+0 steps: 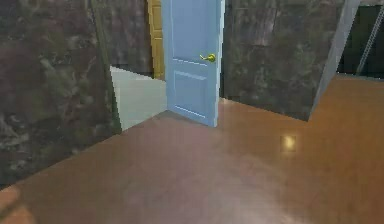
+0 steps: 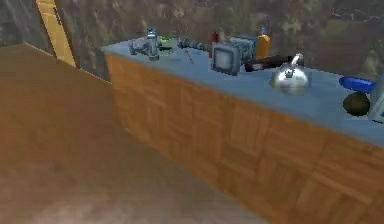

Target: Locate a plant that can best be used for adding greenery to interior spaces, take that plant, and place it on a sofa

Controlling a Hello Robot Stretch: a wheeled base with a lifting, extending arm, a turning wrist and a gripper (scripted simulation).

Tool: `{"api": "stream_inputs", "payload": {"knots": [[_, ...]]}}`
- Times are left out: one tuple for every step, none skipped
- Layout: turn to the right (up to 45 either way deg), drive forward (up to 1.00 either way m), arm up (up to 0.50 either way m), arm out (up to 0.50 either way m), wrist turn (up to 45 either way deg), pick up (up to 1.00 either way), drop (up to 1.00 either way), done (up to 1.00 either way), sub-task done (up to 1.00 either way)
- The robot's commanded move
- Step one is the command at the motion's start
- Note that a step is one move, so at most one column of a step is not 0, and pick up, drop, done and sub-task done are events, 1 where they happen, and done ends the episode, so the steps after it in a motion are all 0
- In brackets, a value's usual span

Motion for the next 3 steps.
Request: {"api": "stream_inputs", "payload": {"knots": [[45.0, 0.00, 0.00, 0.00, 0.0, 0.00, 0.00, 0.00, 0.00], [0.0, 0.15, 0.00, 0.00, 0.0, 0.00, 0.00, 0.00, 0.00], [-45.0, 0.00, 0.00, 0.00, 0.0, 0.00, 0.00, 0.00, 0.00]]}}
